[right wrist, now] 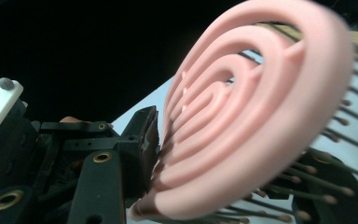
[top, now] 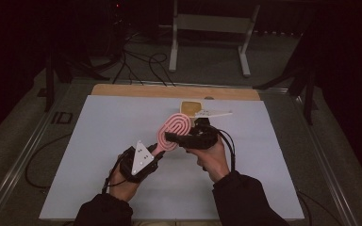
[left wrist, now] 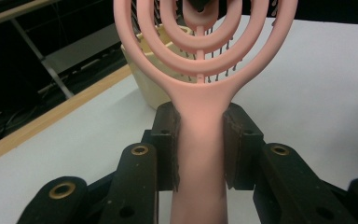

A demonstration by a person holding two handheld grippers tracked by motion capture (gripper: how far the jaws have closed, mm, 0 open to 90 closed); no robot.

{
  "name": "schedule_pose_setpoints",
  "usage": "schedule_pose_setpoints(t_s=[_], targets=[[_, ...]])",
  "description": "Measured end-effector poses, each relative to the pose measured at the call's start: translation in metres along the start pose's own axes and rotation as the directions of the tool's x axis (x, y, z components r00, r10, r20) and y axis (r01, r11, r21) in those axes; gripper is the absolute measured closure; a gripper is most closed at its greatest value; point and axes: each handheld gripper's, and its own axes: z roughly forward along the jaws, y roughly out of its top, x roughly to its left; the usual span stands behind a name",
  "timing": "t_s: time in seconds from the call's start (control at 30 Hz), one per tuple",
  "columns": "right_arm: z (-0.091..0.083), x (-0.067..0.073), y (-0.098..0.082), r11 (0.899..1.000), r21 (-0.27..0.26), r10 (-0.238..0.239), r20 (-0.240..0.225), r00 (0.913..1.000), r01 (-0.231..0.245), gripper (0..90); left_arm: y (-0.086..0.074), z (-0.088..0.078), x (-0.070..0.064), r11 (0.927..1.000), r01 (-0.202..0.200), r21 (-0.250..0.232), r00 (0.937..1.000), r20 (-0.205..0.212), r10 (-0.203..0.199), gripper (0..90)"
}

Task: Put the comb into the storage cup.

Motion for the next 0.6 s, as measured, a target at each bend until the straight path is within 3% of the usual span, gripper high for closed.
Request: schedule_pose_setpoints(t_s=[0.37,0.6], targets=[[0.0034,-0.0008,-0.0008,1.000,0.020,0.020,-0.023,0.9995,-0.019,51.4,-0.0008,0.0010,-0.0023,0.9999,-0.016,0.000,0.9998,-0.008,0.016,69.6],[0.0029,0.0020,-0.0016,1.000,0.013,0.028,-0.071,0.9971,-0.027,61.3,-0.0022,0.0036,-0.0026,0.9994,-0.029,0.018,0.9996,-0.004,0.029,69.4]])
